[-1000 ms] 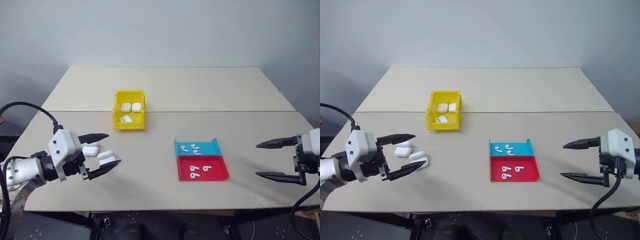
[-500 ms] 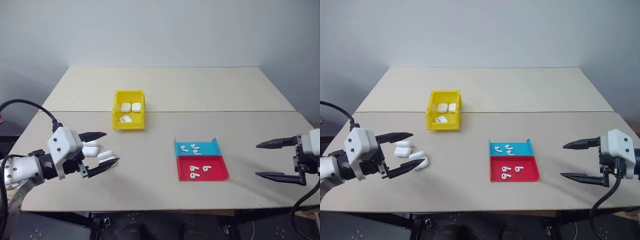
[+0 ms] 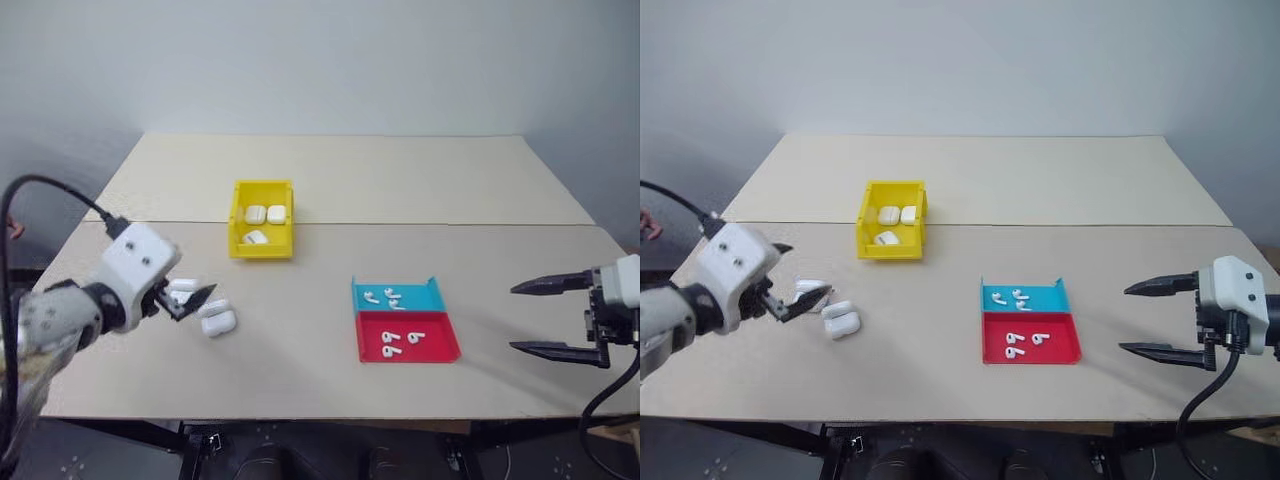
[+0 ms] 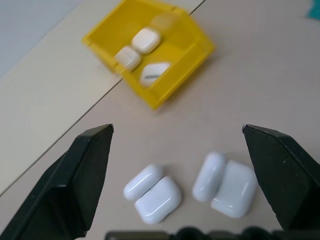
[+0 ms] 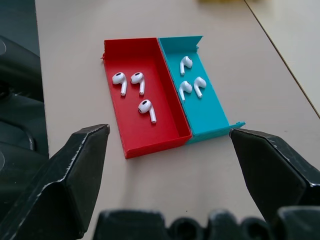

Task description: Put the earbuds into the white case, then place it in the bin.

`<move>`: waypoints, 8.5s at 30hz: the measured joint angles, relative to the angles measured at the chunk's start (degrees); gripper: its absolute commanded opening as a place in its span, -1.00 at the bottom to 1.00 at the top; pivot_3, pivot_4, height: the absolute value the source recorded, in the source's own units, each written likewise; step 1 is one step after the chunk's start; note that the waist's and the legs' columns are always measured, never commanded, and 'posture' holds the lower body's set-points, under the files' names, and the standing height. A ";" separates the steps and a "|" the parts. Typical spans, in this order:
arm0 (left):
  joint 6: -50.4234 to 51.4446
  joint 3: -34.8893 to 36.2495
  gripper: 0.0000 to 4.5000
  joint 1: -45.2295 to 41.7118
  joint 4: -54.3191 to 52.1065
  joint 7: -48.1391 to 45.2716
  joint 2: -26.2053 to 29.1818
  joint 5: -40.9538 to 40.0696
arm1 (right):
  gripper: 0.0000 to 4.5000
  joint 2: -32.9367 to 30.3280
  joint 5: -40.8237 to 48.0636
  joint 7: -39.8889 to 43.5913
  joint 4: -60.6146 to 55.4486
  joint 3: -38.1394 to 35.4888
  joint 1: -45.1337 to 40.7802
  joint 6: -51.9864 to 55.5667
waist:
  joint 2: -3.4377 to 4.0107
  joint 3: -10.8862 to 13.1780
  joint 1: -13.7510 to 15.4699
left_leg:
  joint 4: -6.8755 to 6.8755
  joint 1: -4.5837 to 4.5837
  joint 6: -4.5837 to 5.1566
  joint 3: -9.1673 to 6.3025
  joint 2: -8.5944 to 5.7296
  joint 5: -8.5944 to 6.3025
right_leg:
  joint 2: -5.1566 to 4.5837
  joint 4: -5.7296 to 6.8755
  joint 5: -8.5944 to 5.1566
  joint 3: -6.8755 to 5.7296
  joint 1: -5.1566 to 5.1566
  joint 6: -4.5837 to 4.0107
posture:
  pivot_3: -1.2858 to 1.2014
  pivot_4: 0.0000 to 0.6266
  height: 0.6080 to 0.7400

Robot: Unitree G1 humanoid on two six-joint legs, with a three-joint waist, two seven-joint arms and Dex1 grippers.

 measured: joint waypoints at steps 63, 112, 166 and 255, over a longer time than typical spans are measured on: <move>22.78 -22.24 1.00 -26.79 49.42 54.36 -4.19 -44.31 | 0.98 3.74 -0.18 -10.34 -8.96 -0.81 10.21 3.62 | -0.21 0.11 -0.30 | 0.02 -0.06 -0.13 0.01 -0.05 0.07 | -0.06 0.09 0.00 0.06 -0.10 0.01 | 0.03 -0.52 1.00; 22.78 -20.03 -0.24 -26.81 45.19 49.26 -8.47 -35.67 | 1.00 3.78 -0.18 -11.03 -9.63 -0.50 11.33 4.01 | -0.23 0.09 -0.20 | 0.00 -0.05 -0.41 -0.01 -0.08 0.24 | -0.06 0.07 0.00 0.03 -0.06 0.01 | 0.03 -0.52 1.00; 22.77 -12.39 -0.24 -26.64 47.24 57.05 -12.16 -46.93 | 1.00 5.52 -1.28 -12.21 -8.49 2.06 9.00 4.00 | -0.32 0.08 -0.14 | -0.01 -0.06 -0.64 -0.04 -0.12 0.37 | -0.11 0.07 0.01 -0.01 -0.04 0.01 | 0.03 -0.52 1.00; -14.12 -17.42 1.00 -30.78 56.31 118.04 -18.57 -84.94 | 1.00 6.62 -3.42 -12.84 -8.07 2.74 11.21 3.60 | -0.38 0.09 1.16 | -0.06 0.38 -0.60 -0.17 -0.22 0.36 | -0.15 -0.11 0.03 -0.06 0.54 0.00 | 0.03 -0.52 1.00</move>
